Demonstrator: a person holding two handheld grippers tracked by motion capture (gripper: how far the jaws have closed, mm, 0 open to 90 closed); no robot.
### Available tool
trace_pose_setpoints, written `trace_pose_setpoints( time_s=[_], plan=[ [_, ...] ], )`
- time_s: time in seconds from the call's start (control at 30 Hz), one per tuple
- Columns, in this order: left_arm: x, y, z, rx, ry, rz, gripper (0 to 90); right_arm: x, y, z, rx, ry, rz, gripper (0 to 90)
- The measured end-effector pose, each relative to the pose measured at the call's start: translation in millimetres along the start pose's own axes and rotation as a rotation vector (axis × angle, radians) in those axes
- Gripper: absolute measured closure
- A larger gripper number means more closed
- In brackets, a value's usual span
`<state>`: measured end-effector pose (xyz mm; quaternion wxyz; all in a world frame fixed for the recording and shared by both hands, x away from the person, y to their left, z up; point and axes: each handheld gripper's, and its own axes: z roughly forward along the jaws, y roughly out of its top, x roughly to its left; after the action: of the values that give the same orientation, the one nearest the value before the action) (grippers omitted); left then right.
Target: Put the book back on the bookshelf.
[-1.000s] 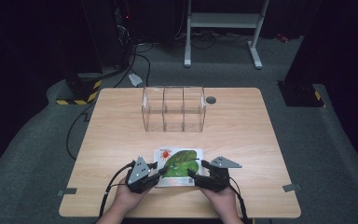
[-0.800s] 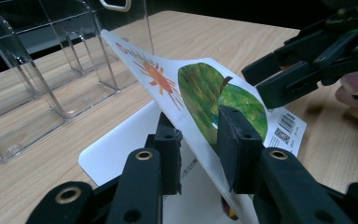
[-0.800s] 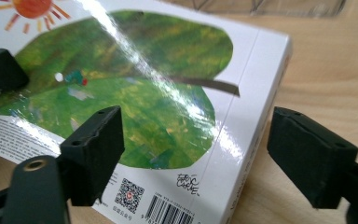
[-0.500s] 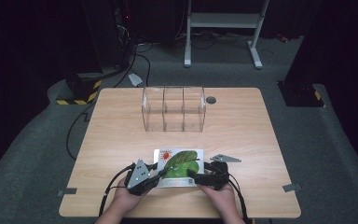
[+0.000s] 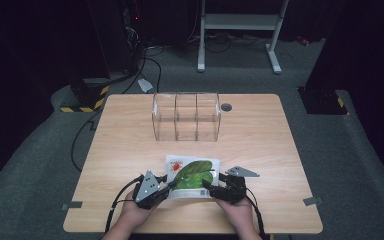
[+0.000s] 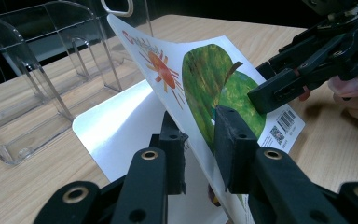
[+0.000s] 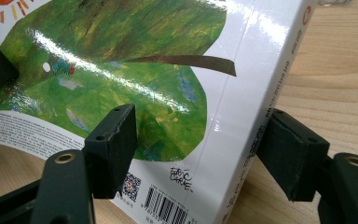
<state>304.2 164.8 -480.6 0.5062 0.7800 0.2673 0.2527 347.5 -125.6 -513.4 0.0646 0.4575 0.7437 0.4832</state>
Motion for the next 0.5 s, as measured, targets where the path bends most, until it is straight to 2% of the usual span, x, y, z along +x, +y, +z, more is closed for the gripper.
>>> trace_pose_setpoints(
  time_s=[0.3,0.5],
  plan=[
    [0.6,-0.5,-0.6,-0.008,-0.003,-0.010,74.3,2.6,0.1,-5.5,-0.042,-0.033,-0.032,35.5],
    [0.2,-1.4,-0.2,0.003,-0.002,-0.001,74.5,3.0,0.2,-10.1,-0.074,-0.047,-0.040,38.4]
  ],
)
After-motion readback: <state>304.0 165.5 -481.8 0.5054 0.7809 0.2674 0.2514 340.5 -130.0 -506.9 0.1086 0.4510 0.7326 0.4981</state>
